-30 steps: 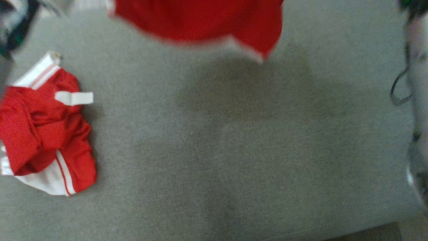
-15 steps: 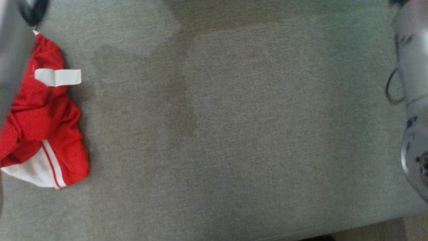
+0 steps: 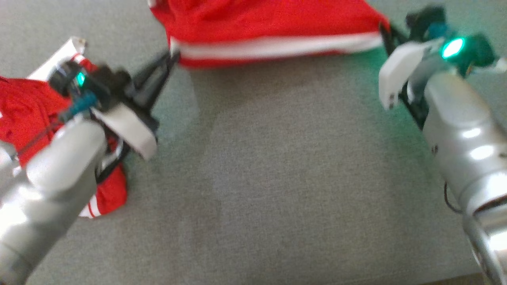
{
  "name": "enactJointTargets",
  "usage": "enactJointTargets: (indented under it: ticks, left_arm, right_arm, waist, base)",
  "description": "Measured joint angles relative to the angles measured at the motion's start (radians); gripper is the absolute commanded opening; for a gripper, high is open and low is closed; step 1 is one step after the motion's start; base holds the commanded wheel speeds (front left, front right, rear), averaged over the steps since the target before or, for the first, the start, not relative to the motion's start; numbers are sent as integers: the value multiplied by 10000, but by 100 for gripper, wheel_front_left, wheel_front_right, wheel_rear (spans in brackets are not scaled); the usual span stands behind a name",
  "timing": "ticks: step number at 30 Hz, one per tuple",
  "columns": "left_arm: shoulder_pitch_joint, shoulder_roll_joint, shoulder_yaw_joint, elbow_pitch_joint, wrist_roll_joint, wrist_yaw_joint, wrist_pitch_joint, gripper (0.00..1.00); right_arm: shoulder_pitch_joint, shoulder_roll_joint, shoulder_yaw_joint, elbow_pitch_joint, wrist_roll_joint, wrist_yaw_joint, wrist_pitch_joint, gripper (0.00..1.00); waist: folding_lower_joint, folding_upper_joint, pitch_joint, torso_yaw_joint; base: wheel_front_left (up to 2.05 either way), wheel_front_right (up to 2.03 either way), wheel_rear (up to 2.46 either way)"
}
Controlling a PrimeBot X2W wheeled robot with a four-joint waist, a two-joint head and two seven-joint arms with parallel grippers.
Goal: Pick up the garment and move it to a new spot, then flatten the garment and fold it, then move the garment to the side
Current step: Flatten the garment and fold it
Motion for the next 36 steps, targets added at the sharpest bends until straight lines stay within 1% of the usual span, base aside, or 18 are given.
enactJointTargets:
  ticks: [4, 8, 9, 11, 15, 18, 23, 29, 33, 36]
  left_arm:
    - [901, 268, -474, -213, 10, 0, 2, 0]
    - [1707, 280, -564, -437, 61, 0, 2, 0]
    - [2074, 290, -571, -539, 257, 6, 2, 0]
    - [2447, 282, -560, -711, 286, 58, 2, 0]
    - [3244, 251, -514, -1083, 284, 242, 2, 0]
    - [3917, 247, -506, -1409, 276, 454, 2, 0]
    - [5020, 251, -508, -2188, 192, 826, 2, 0]
    - [5840, 276, -723, -3233, 23, 1131, 96, 0]
    - [6103, 280, -767, -3720, -12, 1342, 163, 0]
    - [6076, 272, -621, -3891, -92, 1551, 163, 0]
  right_arm:
    - [907, -326, 1421, -100, 1030, 0, 627, 0]
    - [1796, -895, 2734, -988, 2449, 0, 1505, 0]
    - [2190, -1323, 3386, -1682, 3235, 0, 1950, 0]
    - [2544, -1837, 3975, -2420, 4071, 0, 2414, 0]
    - [3175, -2828, 4911, -3756, 5532, 0, 3189, 0]
    - [3625, -3455, 5440, -4564, 6339, 0, 3574, 0]
    - [4369, -4312, 5871, -5519, 7306, 0, 3935, 0]
    - [5238, -5317, 5985, -6443, 7781, 0, 4006, 0]
    - [5555, -5605, 5572, -6857, 7854, 0, 3611, 0]
    - [5529, -5611, 5145, -7033, 7695, 0, 3246, 0]
  waist:
    - [-1, 0, -595, 15]
    - [-1, 0, -1180, -6]
    - [-2, 0, -1461, -38]
    - [-1, 0, -1736, -82]
    - [0, 1, -2289, -190]
    - [0, 0, -2721, -281]
    - [-2, 1, -3411, -464]
    - [-1, 1, -3810, -587]
    - [1, 1, -3791, -509]
    - [1, 1, -3726, -405]
  base:
    - [0, 0, 0]
    - [0, 0, 0]
    - [0, 0, 0]
    - [0, 0, 0]
    - [0, 0, 0]
    - [0, 0, 0]
    - [0, 0, 0]
    - [0, 0, 0]
    - [0, 0, 0]
    - [0, 0, 0]
